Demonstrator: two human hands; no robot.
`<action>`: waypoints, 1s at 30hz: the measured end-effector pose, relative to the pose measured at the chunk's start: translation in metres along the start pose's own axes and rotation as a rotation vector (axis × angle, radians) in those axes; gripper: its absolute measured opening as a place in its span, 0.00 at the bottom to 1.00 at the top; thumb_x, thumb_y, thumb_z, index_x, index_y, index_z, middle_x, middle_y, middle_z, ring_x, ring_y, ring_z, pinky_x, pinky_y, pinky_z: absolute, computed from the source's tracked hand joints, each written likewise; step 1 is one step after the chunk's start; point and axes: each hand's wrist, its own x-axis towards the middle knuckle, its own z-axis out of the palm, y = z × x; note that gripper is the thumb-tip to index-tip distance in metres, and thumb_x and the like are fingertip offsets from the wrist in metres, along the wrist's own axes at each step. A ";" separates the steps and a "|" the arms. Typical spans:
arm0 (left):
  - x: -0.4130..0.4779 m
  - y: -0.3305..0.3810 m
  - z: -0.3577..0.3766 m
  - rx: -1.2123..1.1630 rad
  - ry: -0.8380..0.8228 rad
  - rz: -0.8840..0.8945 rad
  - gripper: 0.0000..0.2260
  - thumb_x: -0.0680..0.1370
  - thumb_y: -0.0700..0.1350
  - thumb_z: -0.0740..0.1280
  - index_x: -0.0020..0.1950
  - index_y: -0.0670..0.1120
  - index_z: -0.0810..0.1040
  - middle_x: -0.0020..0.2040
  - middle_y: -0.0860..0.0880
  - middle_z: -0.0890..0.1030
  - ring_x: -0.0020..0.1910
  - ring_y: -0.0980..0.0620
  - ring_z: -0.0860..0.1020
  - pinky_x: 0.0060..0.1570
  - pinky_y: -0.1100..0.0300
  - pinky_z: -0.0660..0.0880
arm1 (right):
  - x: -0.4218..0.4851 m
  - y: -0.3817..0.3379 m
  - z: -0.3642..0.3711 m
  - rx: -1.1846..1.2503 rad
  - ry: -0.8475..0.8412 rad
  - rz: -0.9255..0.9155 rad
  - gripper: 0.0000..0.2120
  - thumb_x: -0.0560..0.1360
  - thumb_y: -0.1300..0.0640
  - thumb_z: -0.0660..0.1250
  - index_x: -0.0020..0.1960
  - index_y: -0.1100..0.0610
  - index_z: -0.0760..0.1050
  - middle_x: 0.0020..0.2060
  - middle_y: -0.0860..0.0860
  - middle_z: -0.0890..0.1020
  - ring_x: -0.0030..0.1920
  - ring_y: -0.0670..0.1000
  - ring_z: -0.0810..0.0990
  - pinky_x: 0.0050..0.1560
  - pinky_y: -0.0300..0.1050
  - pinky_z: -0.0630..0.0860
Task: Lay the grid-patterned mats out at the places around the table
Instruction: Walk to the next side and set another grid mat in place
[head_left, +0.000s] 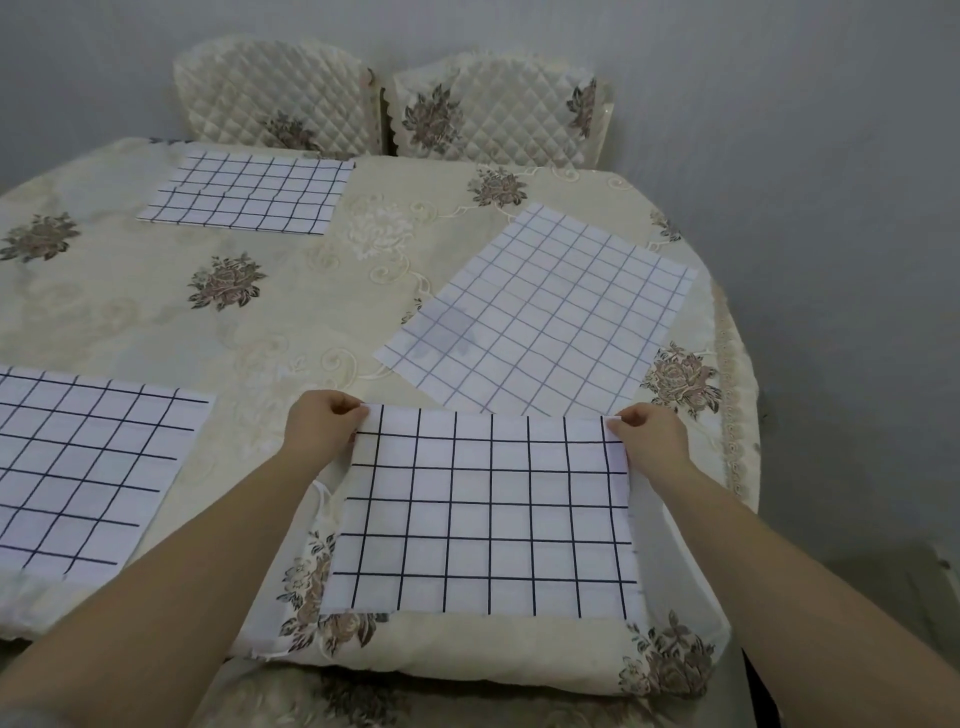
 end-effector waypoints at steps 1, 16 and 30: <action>0.001 0.000 0.001 0.046 0.003 0.009 0.07 0.75 0.43 0.69 0.49 0.42 0.84 0.44 0.46 0.84 0.46 0.48 0.80 0.46 0.59 0.72 | 0.001 0.001 0.002 -0.024 0.006 0.006 0.07 0.74 0.57 0.69 0.45 0.61 0.79 0.40 0.55 0.80 0.44 0.55 0.77 0.45 0.44 0.71; -0.064 0.025 0.084 0.477 -0.131 0.578 0.11 0.76 0.41 0.59 0.51 0.40 0.80 0.54 0.41 0.79 0.57 0.39 0.76 0.55 0.48 0.73 | -0.068 -0.002 0.087 -0.409 0.066 -0.708 0.12 0.73 0.62 0.63 0.54 0.62 0.79 0.55 0.58 0.80 0.57 0.59 0.77 0.60 0.53 0.75; -0.086 -0.016 0.105 0.728 -0.040 0.398 0.30 0.77 0.67 0.42 0.78 0.58 0.43 0.78 0.54 0.42 0.77 0.48 0.38 0.73 0.42 0.38 | -0.083 0.030 0.100 -0.737 0.029 -0.428 0.31 0.79 0.37 0.42 0.78 0.49 0.49 0.78 0.49 0.50 0.78 0.53 0.49 0.73 0.59 0.39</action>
